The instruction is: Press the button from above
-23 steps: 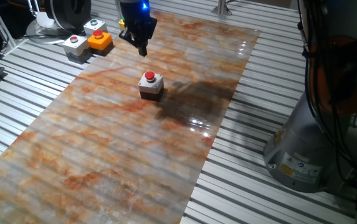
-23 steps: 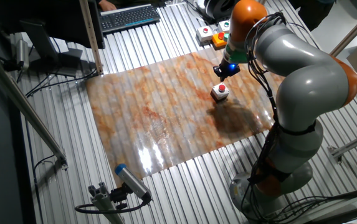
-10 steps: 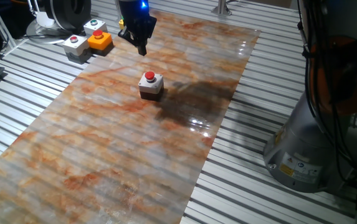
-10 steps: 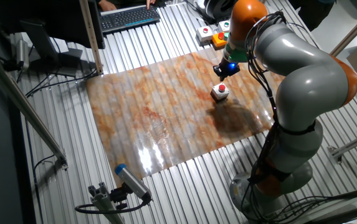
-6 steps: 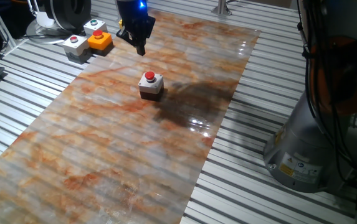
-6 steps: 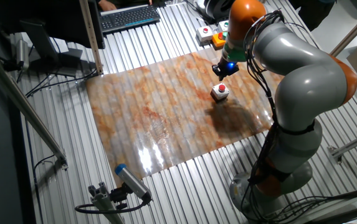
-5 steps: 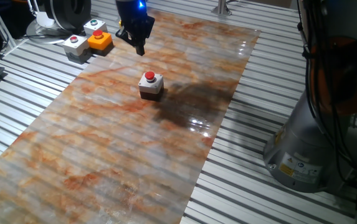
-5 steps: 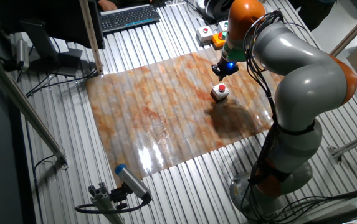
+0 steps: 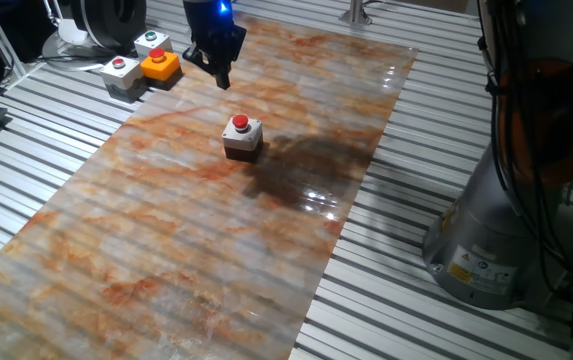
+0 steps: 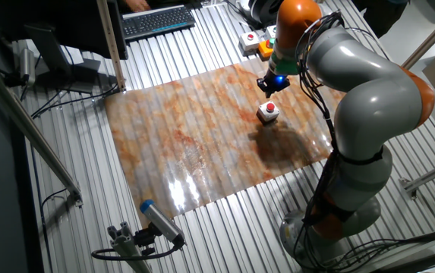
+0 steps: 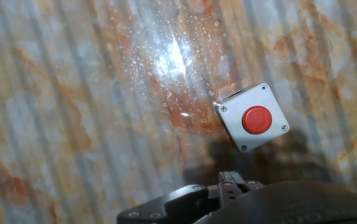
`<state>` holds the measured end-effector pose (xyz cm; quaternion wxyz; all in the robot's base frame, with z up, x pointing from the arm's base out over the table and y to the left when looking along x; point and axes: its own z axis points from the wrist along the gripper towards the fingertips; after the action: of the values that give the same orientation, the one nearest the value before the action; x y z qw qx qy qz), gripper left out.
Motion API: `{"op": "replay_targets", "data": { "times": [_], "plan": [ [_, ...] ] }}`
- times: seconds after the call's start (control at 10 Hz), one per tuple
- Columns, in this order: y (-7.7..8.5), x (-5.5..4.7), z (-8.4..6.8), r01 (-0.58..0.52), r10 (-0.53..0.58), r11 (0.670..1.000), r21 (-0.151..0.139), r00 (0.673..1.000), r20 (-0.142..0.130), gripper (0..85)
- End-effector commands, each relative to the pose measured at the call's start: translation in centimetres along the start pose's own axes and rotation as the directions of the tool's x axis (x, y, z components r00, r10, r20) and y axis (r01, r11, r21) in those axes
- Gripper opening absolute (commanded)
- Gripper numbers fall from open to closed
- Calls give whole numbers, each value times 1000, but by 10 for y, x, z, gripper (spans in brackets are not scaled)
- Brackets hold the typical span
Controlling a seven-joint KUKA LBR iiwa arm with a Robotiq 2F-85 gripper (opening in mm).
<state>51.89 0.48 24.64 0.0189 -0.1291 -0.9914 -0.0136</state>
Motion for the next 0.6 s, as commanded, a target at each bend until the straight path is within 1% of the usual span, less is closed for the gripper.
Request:
{"op": "replay_targets", "data": {
  "times": [0.0,0.1,0.2,0.3,0.4,0.5],
  "plan": [
    [1,-1,0,0,0,1000,0,1000,2,0],
    [5,-2,-2,-2,1,1000,11,1000,8,0],
    [8,-1,-3,-2,1,1000,9,1000,6,0],
    [11,0,-5,-8,8,1000,3,1000,-2,0],
    [13,-1,-6,-12,12,1000,10,1000,0,0],
    [13,-1,-6,-12,12,1000,6,1000,-1,0]
  ]
}}
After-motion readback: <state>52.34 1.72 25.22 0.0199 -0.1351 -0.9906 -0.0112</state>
